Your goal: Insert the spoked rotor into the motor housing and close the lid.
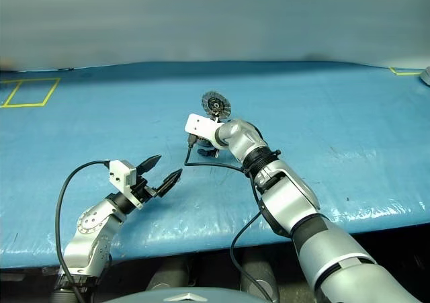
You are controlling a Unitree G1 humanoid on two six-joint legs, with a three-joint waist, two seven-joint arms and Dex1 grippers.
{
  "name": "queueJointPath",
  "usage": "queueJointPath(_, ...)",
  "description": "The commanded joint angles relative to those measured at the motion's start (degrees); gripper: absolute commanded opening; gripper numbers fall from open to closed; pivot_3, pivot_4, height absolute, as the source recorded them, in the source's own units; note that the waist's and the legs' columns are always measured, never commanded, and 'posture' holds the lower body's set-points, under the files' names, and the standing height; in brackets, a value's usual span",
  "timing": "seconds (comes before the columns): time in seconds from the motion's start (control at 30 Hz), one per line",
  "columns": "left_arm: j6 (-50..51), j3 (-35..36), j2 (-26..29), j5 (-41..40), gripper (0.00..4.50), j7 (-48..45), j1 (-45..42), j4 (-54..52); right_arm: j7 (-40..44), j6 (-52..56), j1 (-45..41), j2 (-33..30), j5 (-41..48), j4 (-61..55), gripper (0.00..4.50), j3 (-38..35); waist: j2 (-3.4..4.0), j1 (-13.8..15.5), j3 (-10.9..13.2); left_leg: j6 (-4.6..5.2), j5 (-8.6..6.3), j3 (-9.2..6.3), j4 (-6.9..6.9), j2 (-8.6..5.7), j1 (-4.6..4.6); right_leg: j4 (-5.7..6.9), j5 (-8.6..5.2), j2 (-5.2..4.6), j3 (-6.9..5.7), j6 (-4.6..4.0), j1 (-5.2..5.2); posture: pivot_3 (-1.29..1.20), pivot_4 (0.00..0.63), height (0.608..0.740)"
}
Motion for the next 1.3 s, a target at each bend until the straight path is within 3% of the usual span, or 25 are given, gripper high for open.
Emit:
queueJointPath(0.03, -1.2, 0.2, 0.2, 0.4, 4.5, 0.1, -0.4, -1.8, 2.5, -0.8, -0.7, -0.9, -1.8, 0.6, 3.6, 0.0, 0.0, 0.0, 0.0, 0.0, 0.0, 0.0, 0.0, 0.0, 0.01, 0.0, 0.0, 0.0, 0.0, 0.0, 0.0, 0.0, 0.15, 0.74)
queueJointPath(0.13, -1.2, -0.2, 0.1, 0.6, 4.5, 0.0, -0.7, -1.5, 3.9, -2.7, -0.3, -1.9, -4.7, -0.8, 2.54, 2.1, 0.0, 0.1, 0.0, 0.0, 0.0, 0.0, -0.02, -0.01, 0.01, -0.01, 0.0, 0.0, 0.0, 0.0, 0.0, 0.0, 0.15, 0.74)
queueJointPath(0.2, -1.2, -0.2, -0.1, 0.6, 4.5, 0.0, -0.9, -1.3, 4.8, -2.8, 0.2, -2.4, -5.7, -2.4, 2.18, 2.6, 0.01, 0.0, 0.0, 0.0, 0.0, 0.0, -0.04, -0.01, 0.01, -0.01, 0.04, 0.0, 0.0, 0.0, 0.01, 0.0, 0.15, 0.74)
queueJointPath(0.33, -1.0, -0.3, -0.1, 0.5, 4.5, -0.2, -0.9, -1.6, 10.5, -3.8, 3.3, -5.5, -6.7, -12.1, 2.18, 4.0, 0.01, 0.2, 0.0, -0.01, 0.0, -0.01, -0.07, -0.01, 0.01, 0.0, 0.05, 0.0, -0.01, 0.03, 0.0, 0.0, 0.15, 0.74)
queueJointPath(0.6, -0.1, 0.6, 0.4, -0.5, 4.5, -0.9, -0.8, -2.1, 28.0, -2.2, 17.9, -18.6, -2.9, -47.2, 2.18, 5.5, 0.0, 0.2, 0.0, 0.01, -0.05, -0.02, -0.19, 0.01, -0.04, -0.06, 0.06, -0.11, -0.04, 0.18, -0.06, 0.0, 0.15, 0.74)
queueJointPath(0.73, 0.3, 0.7, 1.0, -1.0, 4.5, -1.4, -1.3, -1.6, 30.1, -0.7, 24.7, -22.3, -2.9, -57.3, 2.18, 6.3, 0.0, 0.1, 0.0, -0.01, -0.07, -0.01, -0.19, 0.05, -0.01, -0.06, -0.13, -0.07, -0.05, 0.42, -0.05, 0.0, 0.15, 0.74)
queueJointPath(0.93, 1.1, 0.0, 1.2, -0.9, 4.5, -2.2, -2.8, -1.0, 26.7, -1.1, 29.2, -23.1, -6.2, -60.3, 2.18, 7.4, -0.04, 0.2, 0.0, -0.03, -0.06, 0.02, 0.03, 0.11, 0.07, -0.03, -0.26, -0.13, -0.05, 0.25, 0.1, 0.0, 0.15, 0.74)
queueJointPath(1.3, 2.3, -0.6, 1.5, -0.3, 4.5, -3.3, -3.4, -1.1, 27.5, -7.5, 28.2, -25.3, -7.4, -59.2, 2.18, 7.4, -0.08, 0.3, 0.0, -0.03, -0.06, 0.04, 0.03, 0.12, 0.19, -0.04, -0.24, -0.16, -0.05, 0.28, 0.17, 0.0, 0.15, 0.74)
